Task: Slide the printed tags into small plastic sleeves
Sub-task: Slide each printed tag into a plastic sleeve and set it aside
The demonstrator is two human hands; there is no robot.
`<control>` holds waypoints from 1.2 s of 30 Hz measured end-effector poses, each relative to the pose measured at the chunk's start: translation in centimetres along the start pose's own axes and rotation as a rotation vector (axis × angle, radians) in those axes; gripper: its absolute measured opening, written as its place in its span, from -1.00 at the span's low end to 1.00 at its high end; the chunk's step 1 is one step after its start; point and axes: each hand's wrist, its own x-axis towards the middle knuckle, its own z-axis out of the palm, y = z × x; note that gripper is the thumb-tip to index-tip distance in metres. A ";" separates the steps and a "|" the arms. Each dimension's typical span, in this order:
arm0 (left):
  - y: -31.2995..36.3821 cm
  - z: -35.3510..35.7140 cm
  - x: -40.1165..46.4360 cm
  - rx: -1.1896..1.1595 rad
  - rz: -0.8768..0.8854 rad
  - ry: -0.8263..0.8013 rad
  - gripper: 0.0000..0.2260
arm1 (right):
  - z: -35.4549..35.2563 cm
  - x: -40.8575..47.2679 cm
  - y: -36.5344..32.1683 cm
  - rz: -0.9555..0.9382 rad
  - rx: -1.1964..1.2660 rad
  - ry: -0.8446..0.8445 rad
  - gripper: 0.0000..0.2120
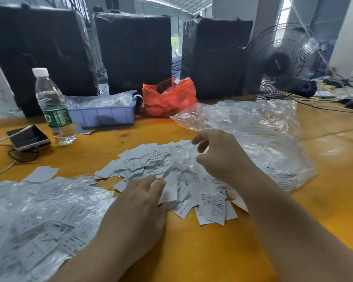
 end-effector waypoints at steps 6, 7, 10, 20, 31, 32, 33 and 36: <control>-0.1 -0.9 -0.2 0.002 -0.030 -0.051 -0.88 | -0.1 -0.3 -2.0 0.149 0.797 -0.164 -0.69; -0.1 -1.0 -0.1 0.019 -0.027 -0.050 -0.84 | 0.0 -0.3 -2.2 0.169 0.906 -0.191 -0.69; -0.4 -0.8 0.0 0.053 -0.030 -0.060 -0.82 | 0.3 -0.3 -2.5 0.228 1.163 -0.248 -0.69; -0.6 -1.5 0.2 0.039 0.027 0.096 -0.85 | 1.4 -0.4 -2.6 0.302 1.202 -0.269 -0.69; -1.0 -0.7 -0.2 -0.121 -0.070 0.119 -0.83 | 2.6 -1.0 -2.8 0.252 1.043 -0.243 -0.70; -1.1 -0.6 -0.1 -0.146 -0.085 0.119 -0.83 | 2.6 -0.9 -2.7 0.254 1.041 -0.239 -0.71; -1.2 -0.6 -0.1 -0.171 -0.099 0.118 -0.84 | 2.5 -0.9 -2.6 0.255 1.035 -0.232 -0.71; -1.4 -0.7 0.1 -0.235 -0.120 0.106 -0.84 | 2.0 -0.6 -2.4 0.254 1.036 -0.198 -0.71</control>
